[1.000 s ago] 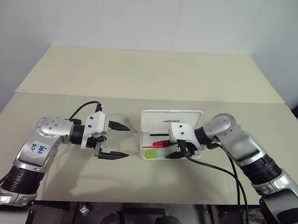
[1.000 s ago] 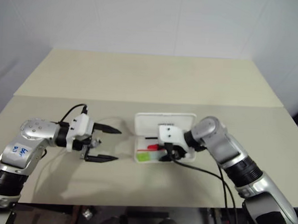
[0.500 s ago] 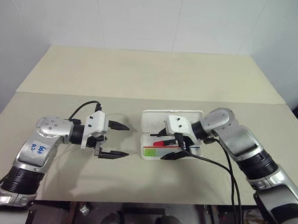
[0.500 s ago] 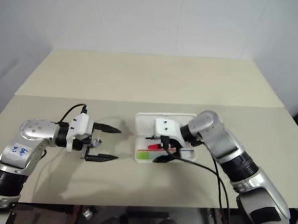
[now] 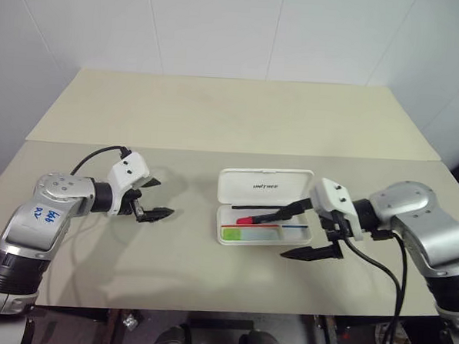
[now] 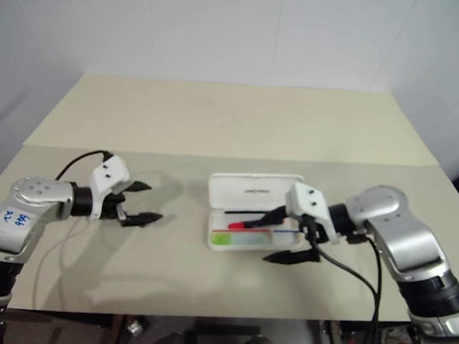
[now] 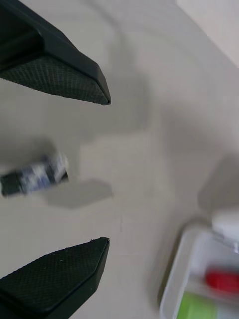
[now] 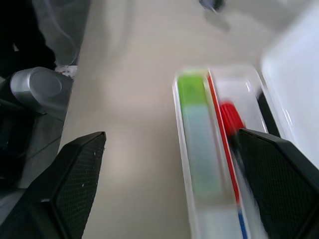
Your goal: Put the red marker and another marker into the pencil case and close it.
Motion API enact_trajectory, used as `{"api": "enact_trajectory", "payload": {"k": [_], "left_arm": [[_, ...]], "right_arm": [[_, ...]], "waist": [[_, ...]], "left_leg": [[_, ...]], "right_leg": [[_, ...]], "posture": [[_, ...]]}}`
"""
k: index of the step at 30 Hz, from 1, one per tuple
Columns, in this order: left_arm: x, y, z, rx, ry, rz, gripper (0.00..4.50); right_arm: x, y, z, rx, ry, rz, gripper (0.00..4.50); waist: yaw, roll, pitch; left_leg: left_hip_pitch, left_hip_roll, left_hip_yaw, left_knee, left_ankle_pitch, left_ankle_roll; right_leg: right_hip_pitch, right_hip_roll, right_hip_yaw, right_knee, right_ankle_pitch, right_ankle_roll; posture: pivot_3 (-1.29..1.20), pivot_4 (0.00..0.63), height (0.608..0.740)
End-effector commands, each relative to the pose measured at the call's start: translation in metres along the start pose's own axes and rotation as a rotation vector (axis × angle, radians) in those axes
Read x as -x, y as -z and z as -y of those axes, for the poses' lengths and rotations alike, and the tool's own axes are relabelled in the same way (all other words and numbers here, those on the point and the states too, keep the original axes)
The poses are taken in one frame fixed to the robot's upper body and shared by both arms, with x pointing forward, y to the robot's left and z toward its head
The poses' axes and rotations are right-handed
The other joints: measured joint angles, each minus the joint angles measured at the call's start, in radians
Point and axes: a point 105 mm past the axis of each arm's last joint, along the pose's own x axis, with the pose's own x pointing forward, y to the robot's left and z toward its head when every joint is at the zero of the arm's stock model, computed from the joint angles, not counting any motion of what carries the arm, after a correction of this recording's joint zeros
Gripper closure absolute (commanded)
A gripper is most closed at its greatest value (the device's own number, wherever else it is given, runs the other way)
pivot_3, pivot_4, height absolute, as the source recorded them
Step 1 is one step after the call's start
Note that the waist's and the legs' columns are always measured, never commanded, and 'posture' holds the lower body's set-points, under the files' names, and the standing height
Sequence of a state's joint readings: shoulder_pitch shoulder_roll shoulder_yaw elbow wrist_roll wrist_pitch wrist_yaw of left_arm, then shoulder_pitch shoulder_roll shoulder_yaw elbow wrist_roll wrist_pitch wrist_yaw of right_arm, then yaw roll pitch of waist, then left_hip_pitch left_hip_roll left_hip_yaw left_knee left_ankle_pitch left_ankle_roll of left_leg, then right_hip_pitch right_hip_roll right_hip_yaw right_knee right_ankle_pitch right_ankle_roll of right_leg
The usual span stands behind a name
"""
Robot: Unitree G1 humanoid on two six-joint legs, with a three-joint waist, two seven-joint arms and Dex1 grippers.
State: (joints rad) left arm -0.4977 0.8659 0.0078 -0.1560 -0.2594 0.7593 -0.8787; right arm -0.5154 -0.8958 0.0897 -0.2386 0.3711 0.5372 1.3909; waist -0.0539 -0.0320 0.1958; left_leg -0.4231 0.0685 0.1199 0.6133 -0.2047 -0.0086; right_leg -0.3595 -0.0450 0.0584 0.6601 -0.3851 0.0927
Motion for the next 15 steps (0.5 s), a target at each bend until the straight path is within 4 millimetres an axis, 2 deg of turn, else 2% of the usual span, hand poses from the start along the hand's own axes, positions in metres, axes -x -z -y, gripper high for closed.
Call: {"api": "enact_trajectory", "payload": {"k": [1,7,11,15], "left_arm": [[0.013,-0.014,-0.010,0.019,-0.076,-0.023,0.00],[0.022,-0.009,-0.009,0.105,-0.072,-0.182,0.00],[0.029,-0.007,-0.015,0.141,-0.102,-0.262,0.00],[0.028,-0.008,-0.010,0.138,-0.067,-0.288,0.00]], "right_arm": [[0.016,-0.003,0.008,0.030,0.101,0.019,0.04],[0.025,0.008,0.023,0.020,0.252,0.048,0.04],[0.015,0.008,0.022,0.019,0.282,0.091,0.04],[0.003,0.009,0.015,0.007,0.288,0.131,0.04]], "waist": [[-0.003,0.000,0.000],[-0.004,-0.001,0.000],[-0.002,-0.001,0.001],[0.000,-0.002,0.001]], "left_leg": [[0.000,0.000,0.000,0.000,0.000,0.000],[0.001,0.000,0.001,0.000,0.002,-0.004],[0.000,0.000,0.001,0.000,0.003,-0.005],[0.000,0.000,0.001,0.000,0.003,-0.006]], "right_leg": [[0.000,0.000,0.000,0.000,0.000,0.000],[-0.001,0.001,0.000,0.001,0.000,0.000],[-0.001,0.001,0.000,0.000,0.000,0.000],[-0.001,0.001,0.000,0.000,0.000,0.000]], "posture": [[0.00,0.150,0.740],[0.00,0.150,0.740],[0.00,0.150,0.740],[0.00,0.150,0.740]]}}
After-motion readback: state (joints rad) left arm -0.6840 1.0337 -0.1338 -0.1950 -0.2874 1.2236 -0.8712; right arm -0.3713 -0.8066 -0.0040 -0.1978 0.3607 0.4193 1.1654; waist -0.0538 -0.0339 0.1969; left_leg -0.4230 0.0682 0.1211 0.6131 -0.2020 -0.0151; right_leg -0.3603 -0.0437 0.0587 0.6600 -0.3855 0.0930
